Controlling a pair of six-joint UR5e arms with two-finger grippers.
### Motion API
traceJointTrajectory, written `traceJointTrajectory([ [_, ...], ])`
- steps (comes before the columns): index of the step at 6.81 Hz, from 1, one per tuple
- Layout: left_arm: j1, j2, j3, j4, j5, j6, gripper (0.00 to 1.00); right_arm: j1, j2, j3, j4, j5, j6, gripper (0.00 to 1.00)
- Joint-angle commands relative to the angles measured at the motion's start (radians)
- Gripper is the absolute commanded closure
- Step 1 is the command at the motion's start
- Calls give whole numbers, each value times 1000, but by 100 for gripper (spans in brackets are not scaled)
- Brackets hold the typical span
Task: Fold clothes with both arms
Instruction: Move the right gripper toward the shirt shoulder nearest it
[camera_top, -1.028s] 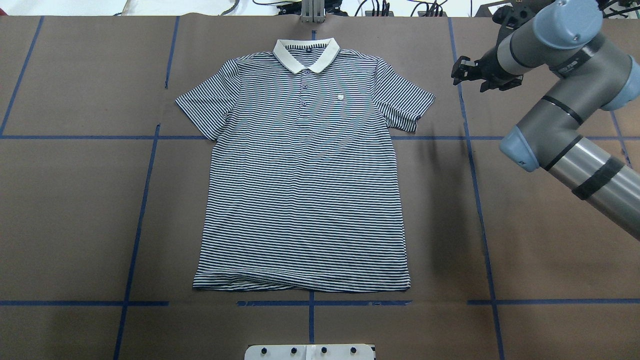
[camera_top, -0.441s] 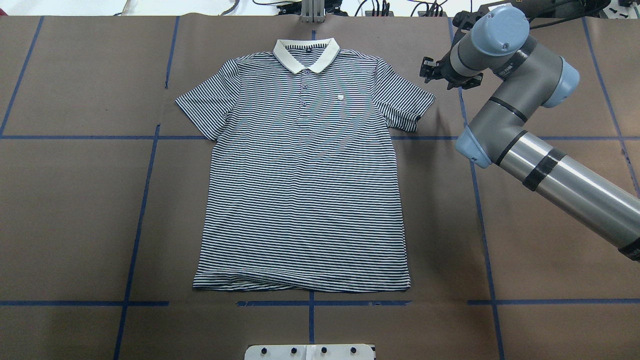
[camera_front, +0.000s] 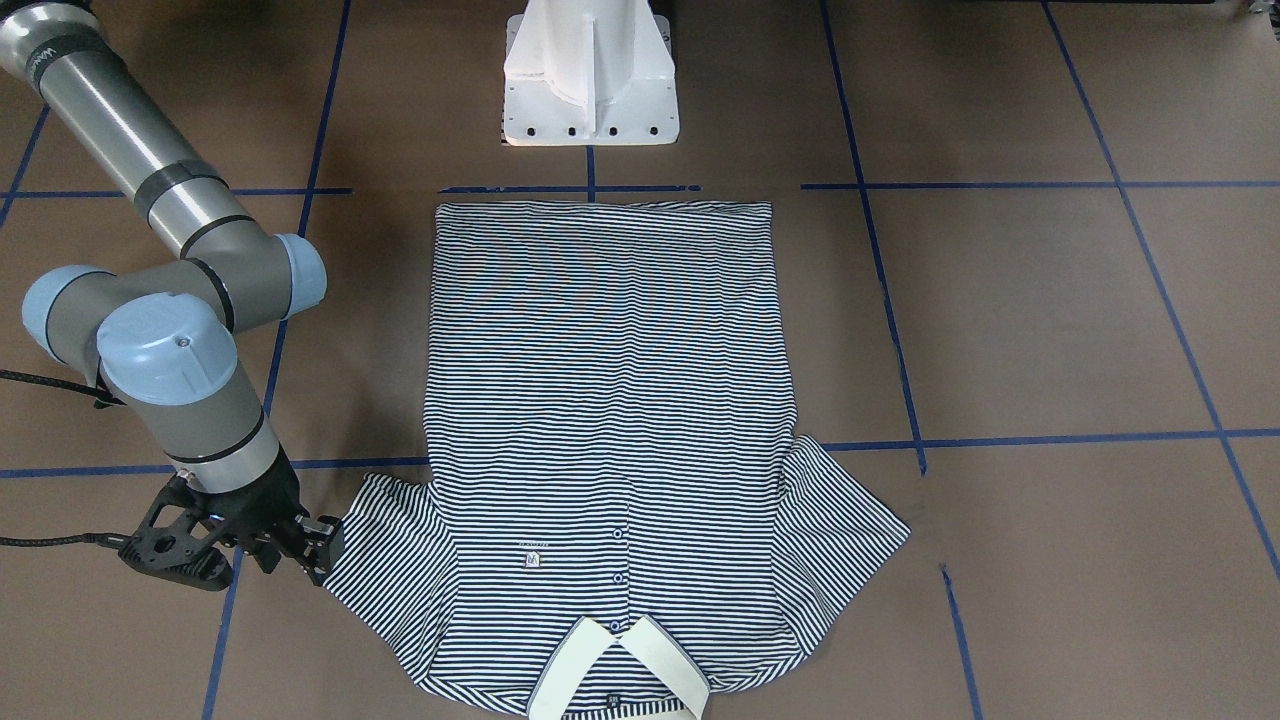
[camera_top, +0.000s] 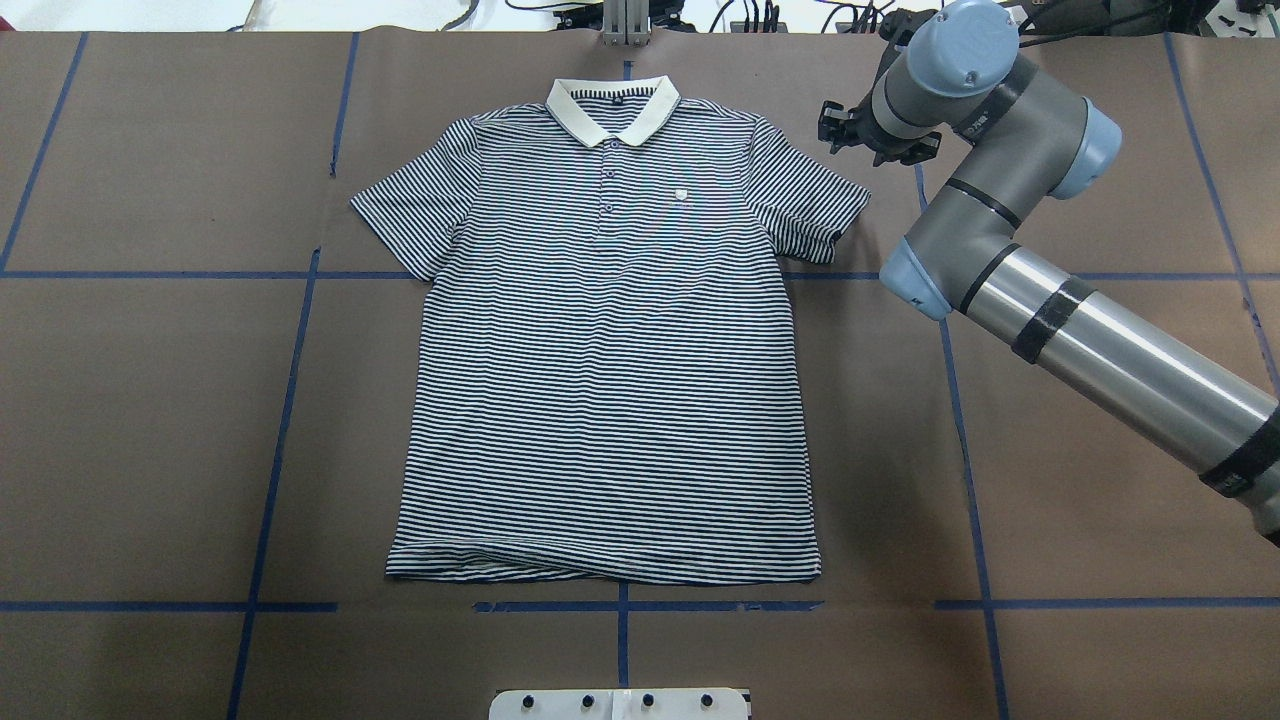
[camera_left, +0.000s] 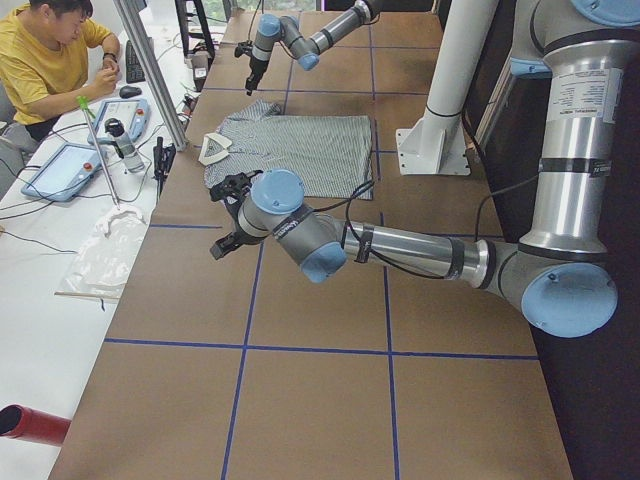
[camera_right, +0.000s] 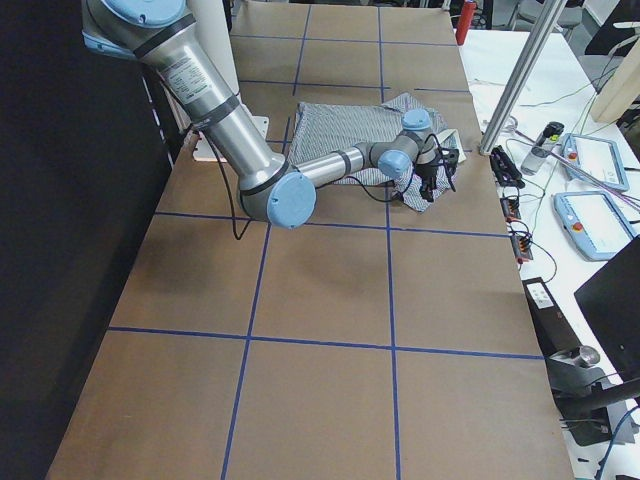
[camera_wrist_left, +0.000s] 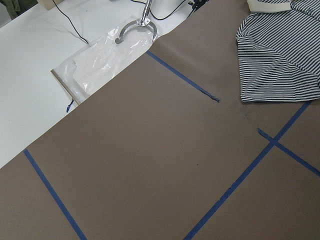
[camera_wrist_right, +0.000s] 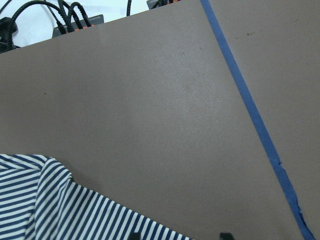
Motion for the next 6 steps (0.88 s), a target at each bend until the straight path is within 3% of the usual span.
traceJointTrajectory([
  [1,0,-1,0,0,1,-2,0,0,23,-36,1,-4,0,40],
  [6,0,-1,0,0,0,0,0,-25,-3,-22,1,-16,-15,42],
])
